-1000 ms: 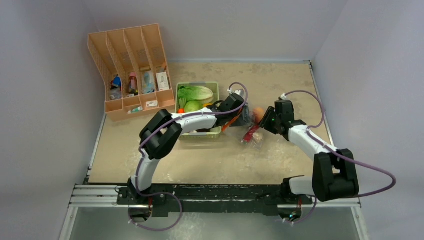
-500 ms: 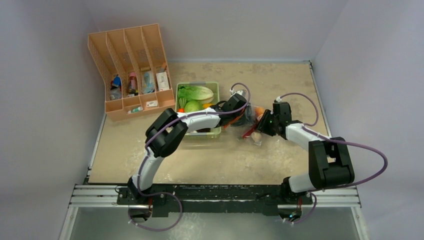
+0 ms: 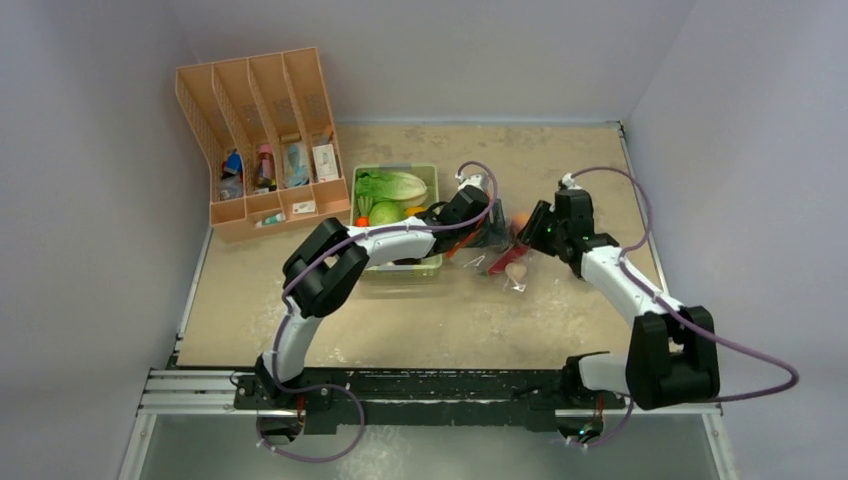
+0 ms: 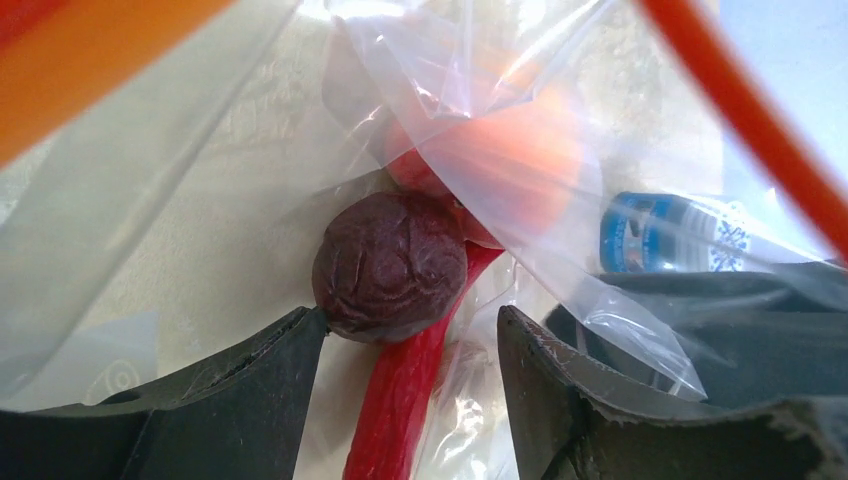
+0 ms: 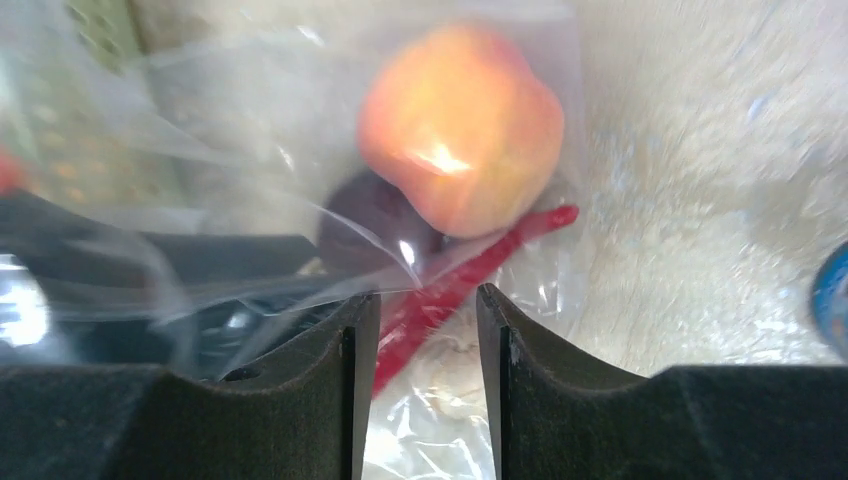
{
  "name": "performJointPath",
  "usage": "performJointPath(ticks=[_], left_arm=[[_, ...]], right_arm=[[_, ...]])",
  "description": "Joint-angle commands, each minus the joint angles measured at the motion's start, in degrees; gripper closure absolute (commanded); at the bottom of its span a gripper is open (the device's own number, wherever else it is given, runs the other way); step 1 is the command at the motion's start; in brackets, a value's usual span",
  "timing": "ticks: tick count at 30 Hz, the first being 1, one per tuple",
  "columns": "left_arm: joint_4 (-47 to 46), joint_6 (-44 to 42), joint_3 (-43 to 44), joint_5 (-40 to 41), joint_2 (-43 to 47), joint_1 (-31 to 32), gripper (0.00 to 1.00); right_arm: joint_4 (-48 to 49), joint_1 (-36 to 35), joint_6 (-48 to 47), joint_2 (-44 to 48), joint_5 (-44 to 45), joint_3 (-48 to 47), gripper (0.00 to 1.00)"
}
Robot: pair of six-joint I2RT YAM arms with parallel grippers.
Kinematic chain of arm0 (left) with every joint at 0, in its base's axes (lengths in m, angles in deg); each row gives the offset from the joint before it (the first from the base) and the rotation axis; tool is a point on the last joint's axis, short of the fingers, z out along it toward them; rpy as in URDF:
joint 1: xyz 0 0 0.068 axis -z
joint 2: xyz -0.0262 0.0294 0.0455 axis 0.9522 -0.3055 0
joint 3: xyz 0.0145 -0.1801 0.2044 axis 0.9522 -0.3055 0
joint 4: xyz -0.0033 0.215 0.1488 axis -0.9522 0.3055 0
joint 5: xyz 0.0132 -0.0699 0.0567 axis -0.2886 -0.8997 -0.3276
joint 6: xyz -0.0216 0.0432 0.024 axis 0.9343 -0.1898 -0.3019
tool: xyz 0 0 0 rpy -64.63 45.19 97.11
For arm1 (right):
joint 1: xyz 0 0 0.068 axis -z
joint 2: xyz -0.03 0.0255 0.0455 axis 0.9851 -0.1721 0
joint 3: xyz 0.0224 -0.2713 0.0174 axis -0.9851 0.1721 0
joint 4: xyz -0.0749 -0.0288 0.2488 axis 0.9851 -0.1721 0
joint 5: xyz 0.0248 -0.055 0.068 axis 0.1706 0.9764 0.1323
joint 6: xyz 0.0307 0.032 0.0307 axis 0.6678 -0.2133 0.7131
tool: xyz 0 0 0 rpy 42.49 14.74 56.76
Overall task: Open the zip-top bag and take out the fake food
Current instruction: Pick up the fake vegetable from the zipper food storage bag.
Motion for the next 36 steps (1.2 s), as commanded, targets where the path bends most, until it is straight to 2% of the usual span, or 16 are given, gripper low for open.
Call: performJointPath(ticks=[1, 5, 18, 25, 32, 36], left_arm=[[-2.71, -0.14, -0.12, 1.11, 4.24, -0.26, 0.36], [-2.54, 0.14, -0.06, 0.68, 3.93, -0.22, 0.36], [-2.79, 0.58, 0.03, 0.68, 2.96, -0.27, 0.36], [-3.67, 0.44, 1.28, 0.60, 0.67, -0.27, 0.36], [-3.81, 1.67, 3.27, -3.21, -3.38, -0.27, 0.36], [-0.13, 1.51, 1.92, -0.72, -2.83, -0.36, 0.36]], right_arm=[[-1.66, 0.38, -2.04, 4.18, 7.25, -4.89, 0.56], [0.17, 0.96, -2.28, 2.88, 8.84, -5.93, 0.56], [2.63, 3.02, -5.00, -10.17, 0.75, -11.75, 0.59], [5.88, 3.02, -7.61, -11.02, -6.21, -6.25, 0.58], [5.73, 3.02, -6.03, -13.93, -7.86, -3.06, 0.61], [6.41, 3.02, -4.80, -11.81, -7.46, -1.20, 0.61]])
